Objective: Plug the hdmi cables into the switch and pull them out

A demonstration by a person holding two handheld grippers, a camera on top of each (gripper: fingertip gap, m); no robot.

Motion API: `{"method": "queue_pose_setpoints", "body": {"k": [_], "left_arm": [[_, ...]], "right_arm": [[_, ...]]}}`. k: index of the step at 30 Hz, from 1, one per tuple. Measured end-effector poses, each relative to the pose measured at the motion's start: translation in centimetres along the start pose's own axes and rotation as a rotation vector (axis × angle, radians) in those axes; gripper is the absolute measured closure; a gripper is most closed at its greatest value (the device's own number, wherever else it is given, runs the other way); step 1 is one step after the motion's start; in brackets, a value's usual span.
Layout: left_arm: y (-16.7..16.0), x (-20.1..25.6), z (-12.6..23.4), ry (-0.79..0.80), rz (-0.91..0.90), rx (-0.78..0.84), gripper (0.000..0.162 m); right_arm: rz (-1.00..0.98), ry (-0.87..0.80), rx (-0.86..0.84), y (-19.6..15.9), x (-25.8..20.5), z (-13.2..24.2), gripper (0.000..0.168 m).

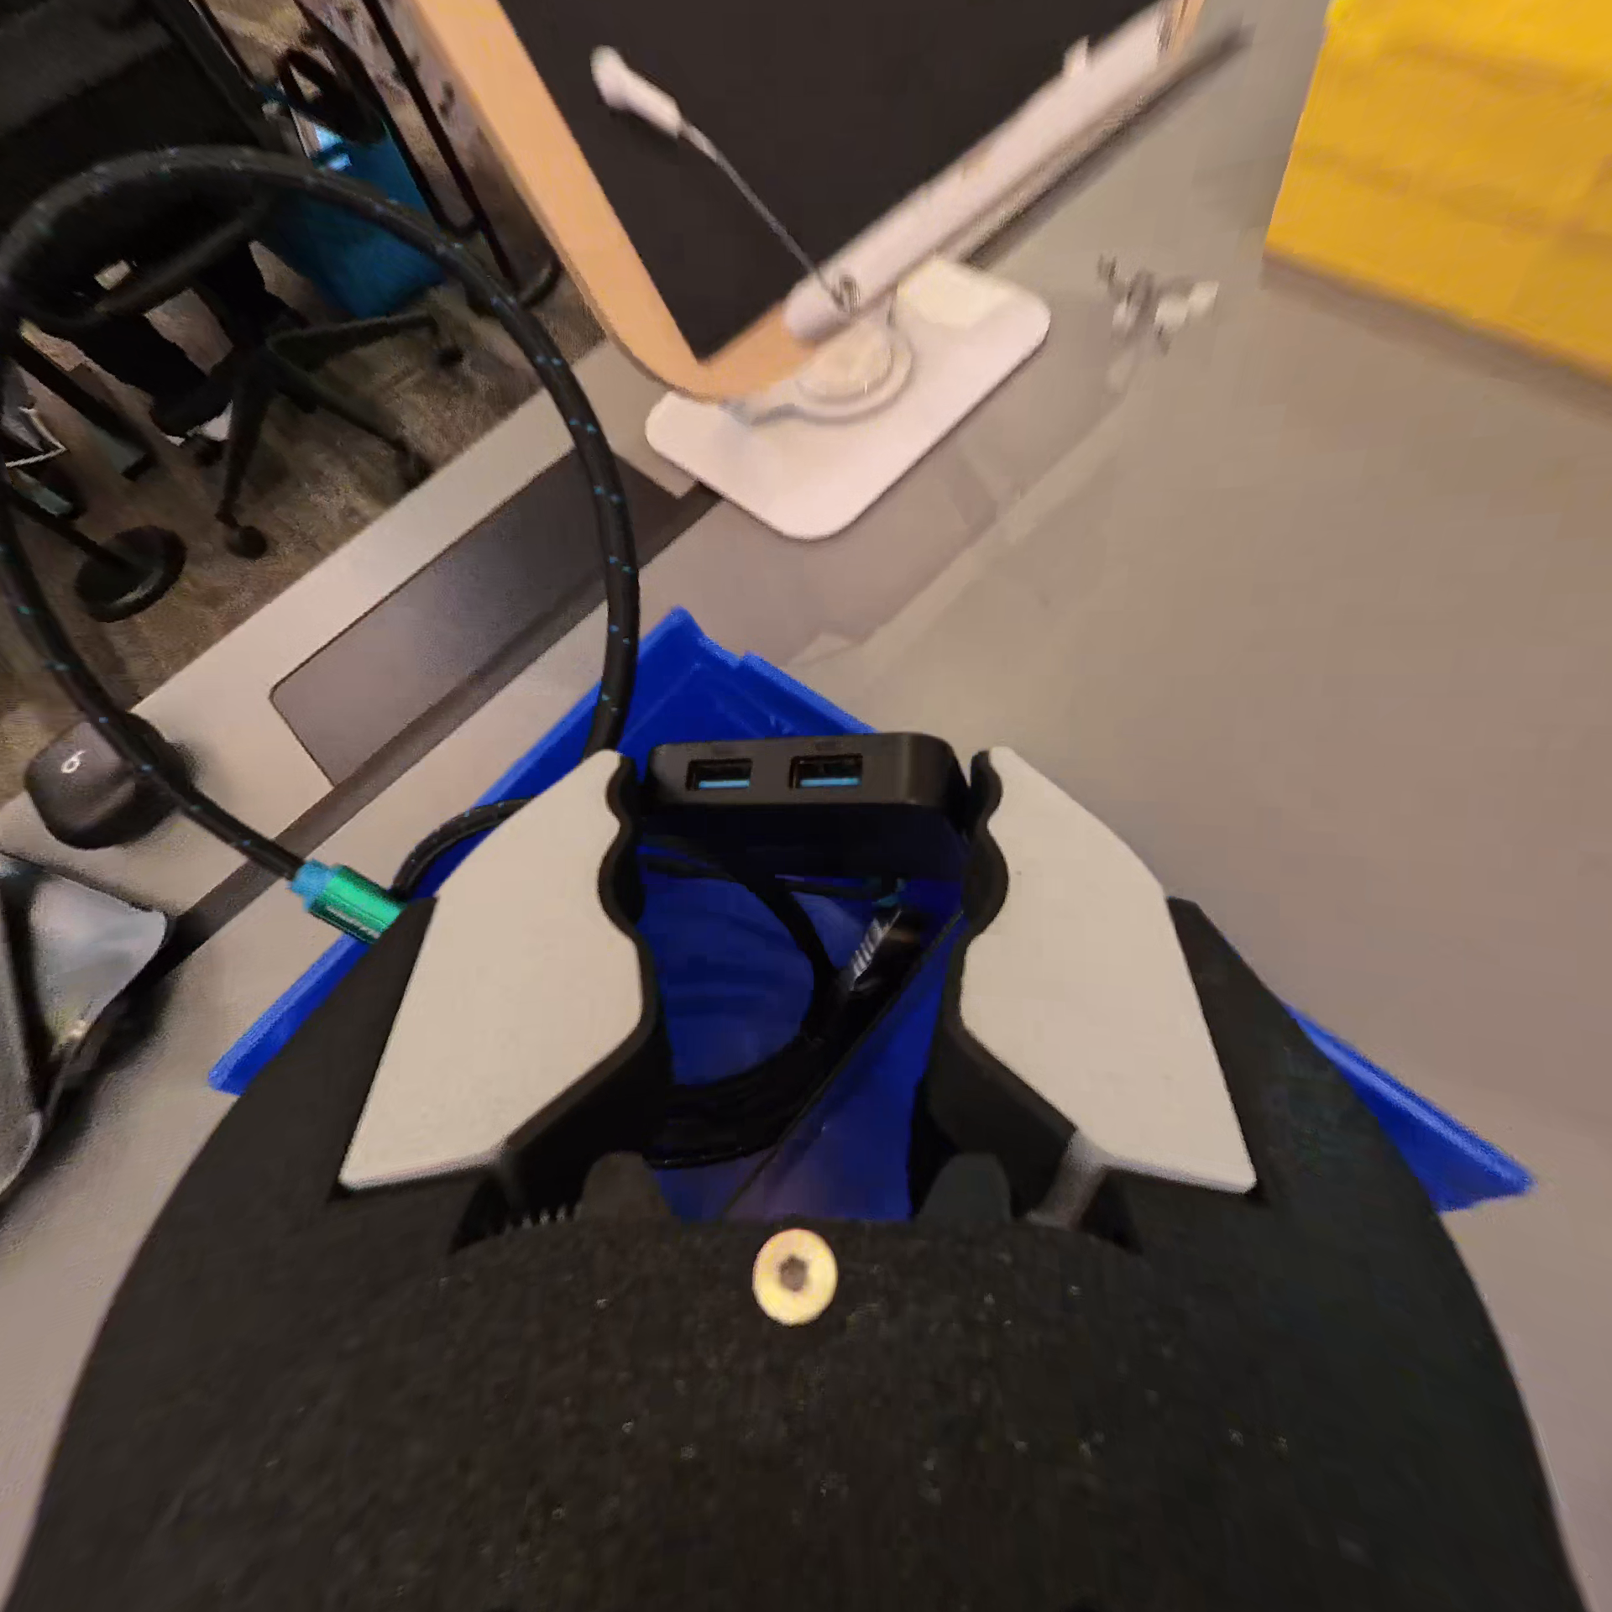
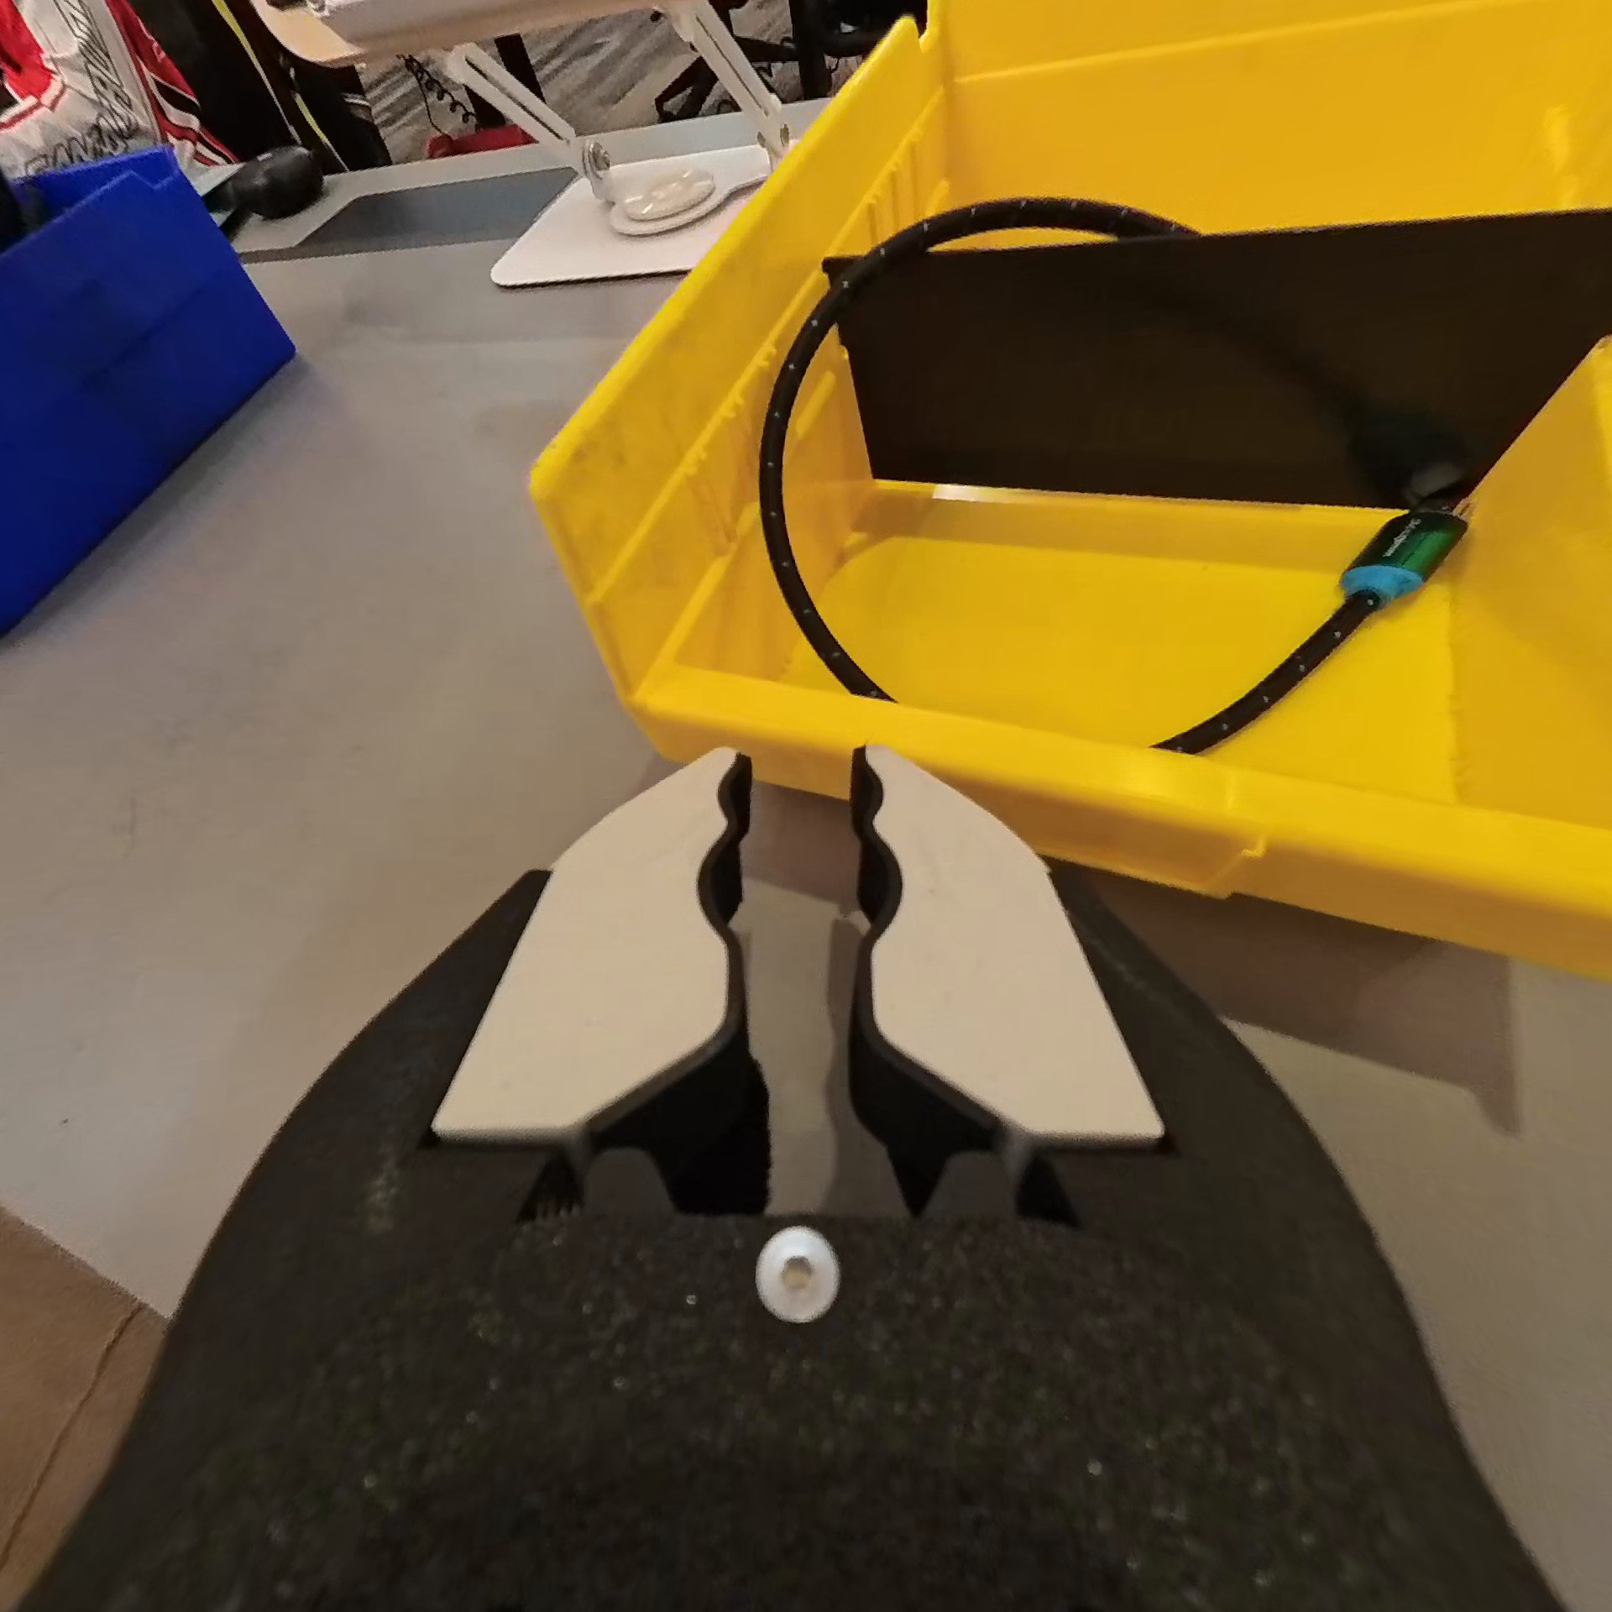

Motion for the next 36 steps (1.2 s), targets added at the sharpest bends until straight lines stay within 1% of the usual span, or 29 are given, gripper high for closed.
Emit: {"method": "queue_pose_setpoints", "body": {"k": [4, 8, 12, 16, 17, 20, 22, 25, 28, 31, 33, 36], "left_arm": [[2.1, -1.4, 3.1, -0.109, 0.216, 0.172, 0.09], [4.1, -2.0, 5.5, -0.223, 0.383, 0.315, 0.09], [5.9, -2.7, 7.3, -0.284, 0.491, 0.421, 0.091], [6.7, -3.2, 9.4, -0.311, 0.555, 0.514, 0.091], [6.7, -3.5, 10.0, -0.291, 0.555, 0.531, 0.091], [7.0, -4.1, 12.0, -0.131, 0.45, 0.537, 0.091], [8.1, -4.6, 13.7, -0.131, 0.425, 0.578, 0.091], [10.8, -5.8, 15.6, -0.128, 0.397, 0.608, 0.092], [14.0, -6.8, 16.6, -0.127, 0.365, 0.611, 0.091], [16.9, -7.7, 17.4, -0.081, 0.307, 0.612, 0.091], [18.5, -7.9, 17.8, -0.019, 0.246, 0.583, 0.091], [19.6, -6.6, 16.9, 0.087, 0.091, 0.439, 0.091]], "right_arm": [[0.016, -0.009, 0.011, 0.1, -0.2, 0.3, 0.148], [0.025, -0.005, 0.014, 0.1, -0.4, 0.3, 0.148], [0.043, -0.011, 0.019, 0.2, -0.7, 0.4, 0.148], [0.056, -0.021, 0.024, 0.3, -0.9, 0.7, 0.148], [0.059, -0.023, 0.025, 0.3, -0.9, 0.7, 0.148], [0.067, -0.029, 0.023, 0.2, -1.0, 0.8, 0.148], [0.07, -0.033, 0.022, 0.2, -1.0, 0.9, 0.148], [0.07, -0.033, 0.024, 0.2, -1.0, 0.8, 0.148], [0.072, -0.025, 0.024, 0.3, -1.1, 0.5, 0.148], [0.085, -0.021, 0.016, 0.4, -1.4, 0.2, 0.148], [0.097, -0.024, 0.01, 0.4, -1.6, 0.2, 0.148], [0.111, -0.034, 0.004, 0.3, -1.6, 0.3, 0.148]]}}
Point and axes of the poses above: each gripper's, where its closed fingertips meet, z back along the fingers, y out of its top, x = y × z across the jaws, the point moved 10 cm from there along z, back along the fingers, and after that the axes turned 14 degrees about y, right-handed, at the moved point
